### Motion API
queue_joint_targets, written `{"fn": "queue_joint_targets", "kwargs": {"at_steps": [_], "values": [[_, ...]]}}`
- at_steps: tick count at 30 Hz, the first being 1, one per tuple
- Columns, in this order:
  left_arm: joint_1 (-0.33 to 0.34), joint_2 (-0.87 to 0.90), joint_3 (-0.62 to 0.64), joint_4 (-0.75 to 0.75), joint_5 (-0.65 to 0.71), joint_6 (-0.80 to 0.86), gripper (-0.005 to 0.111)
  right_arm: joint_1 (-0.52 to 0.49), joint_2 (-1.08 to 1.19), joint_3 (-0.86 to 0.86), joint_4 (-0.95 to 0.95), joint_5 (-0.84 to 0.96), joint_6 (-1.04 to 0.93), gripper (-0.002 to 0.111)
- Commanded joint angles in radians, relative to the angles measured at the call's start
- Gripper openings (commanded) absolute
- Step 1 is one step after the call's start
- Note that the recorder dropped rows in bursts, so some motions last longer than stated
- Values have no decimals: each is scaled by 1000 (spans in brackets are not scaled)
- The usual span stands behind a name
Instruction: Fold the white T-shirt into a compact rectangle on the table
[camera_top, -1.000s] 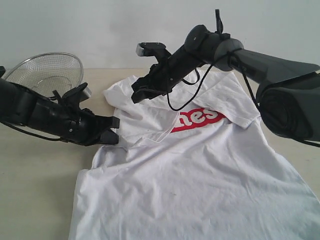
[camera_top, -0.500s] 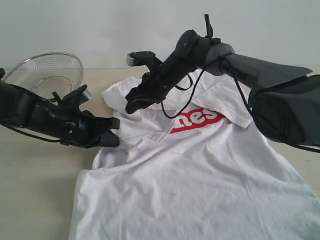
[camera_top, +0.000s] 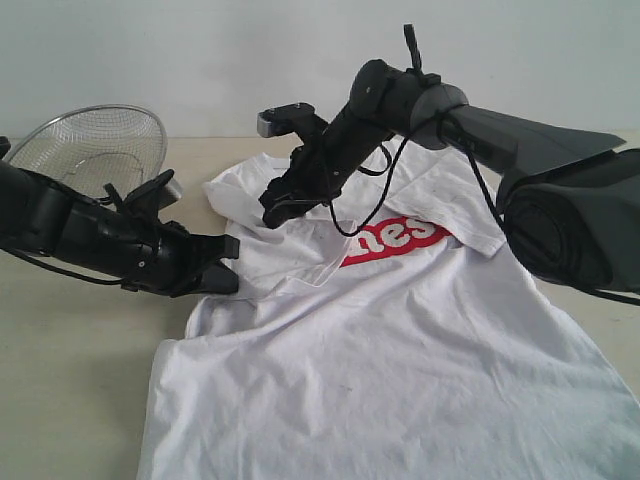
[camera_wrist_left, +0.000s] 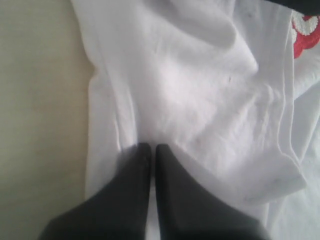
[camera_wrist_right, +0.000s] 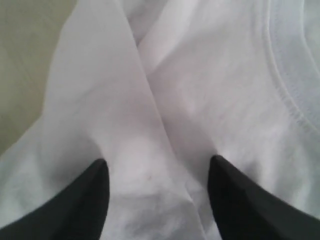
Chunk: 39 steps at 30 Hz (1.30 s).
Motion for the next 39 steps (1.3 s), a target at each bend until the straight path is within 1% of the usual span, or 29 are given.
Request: {"fn": "queue_joint_targets", "kwargs": {"at_steps": [1,2,3,6,7,8,10,11,17,23,26,29,34,39], "values": [[-6,3,17,33,-7,-9,5,-2,-3,-2,4,38,21,44],[-6,3,17,33,-7,-9,5,-2,-3,-2,4,38,18,38],[-6,3,17,33,-7,-9,5,-2,-3,-2,4,38,18,35],[-6,3,17,33,-7,-9,5,-2,-1,-2,-9,69,-6,35],[-6,3,17,33,-7,-9,5,-2,-1,-2,-19,68,-8,32],[-6,3,17,33,-7,-9,5,-2,-1,-2,-28,58,-8,25],[-6,3,17,33,-7,-9,5,-2,-1,-2,-42,42,-10,7],[-6,3,17,33,-7,-9,5,-2,-1,-2,-44,37,-18,0],[-6,3,17,33,-7,-9,5,-2,-1,-2,-44,-4,-16,0],[-6,3,17,33,-7,-11,5,-2,-3,-2,-54,-9,70,0],[-6,3,17,33,-7,-11,5,-2,-5,-2,-118,-26,155,0],[-6,3,17,33,-7,-11,5,-2,-14,-2,-224,-36,240,0],[-6,3,17,33,-7,-13,5,-2,-56,-2,-307,-41,291,0],[-6,3,17,33,-7,-13,5,-2,-85,-2,-370,10,355,0]]}}
